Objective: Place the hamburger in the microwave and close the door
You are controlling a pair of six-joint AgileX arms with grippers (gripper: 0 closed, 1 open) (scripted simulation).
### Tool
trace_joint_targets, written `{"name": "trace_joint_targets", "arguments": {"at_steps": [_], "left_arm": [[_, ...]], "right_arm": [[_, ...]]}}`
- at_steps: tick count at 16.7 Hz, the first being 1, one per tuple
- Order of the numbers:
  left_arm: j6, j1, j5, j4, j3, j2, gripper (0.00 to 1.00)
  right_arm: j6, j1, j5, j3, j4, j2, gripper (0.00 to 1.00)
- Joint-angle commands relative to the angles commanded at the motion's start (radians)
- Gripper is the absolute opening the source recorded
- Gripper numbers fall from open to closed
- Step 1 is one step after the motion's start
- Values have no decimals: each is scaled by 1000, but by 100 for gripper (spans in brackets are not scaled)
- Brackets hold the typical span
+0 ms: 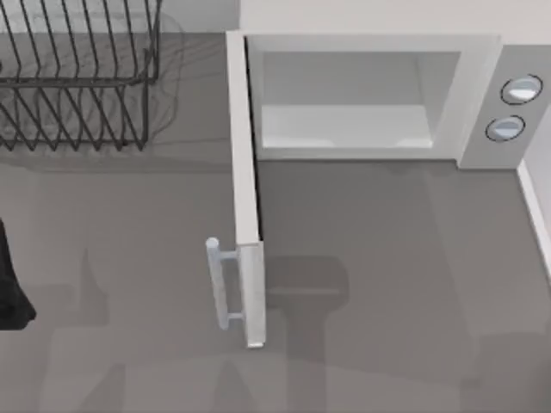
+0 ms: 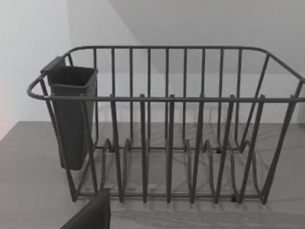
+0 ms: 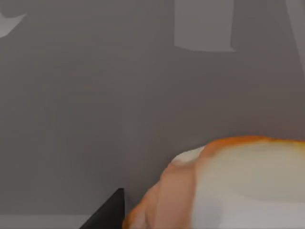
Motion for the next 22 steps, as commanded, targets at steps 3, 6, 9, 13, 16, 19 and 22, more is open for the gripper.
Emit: {"name": "trace_joint_targets", "arguments": {"at_steps": [3,6,9,13,16,19,22], "left_arm": [[0,0,0,0,0,0,100],[0,0,0,0,0,0,100],[0,0,0,0,0,0,100],[0,0,0,0,0,0,100],[0,0,0,0,0,0,100],[0,0,0,0,0,0,100],[0,0,0,0,0,0,100]], "right_arm": [[0,0,0,0,0,0,0],[27,0,1,68,-131,-74,0],[20,-1,1,137,-235,-107,0],[17,-3,1,264,-472,-180,0],[20,-4,1,340,-573,-233,0],[21,-4,1,353,-588,-244,0],[23,-2,1,350,-585,-239,0]]}}
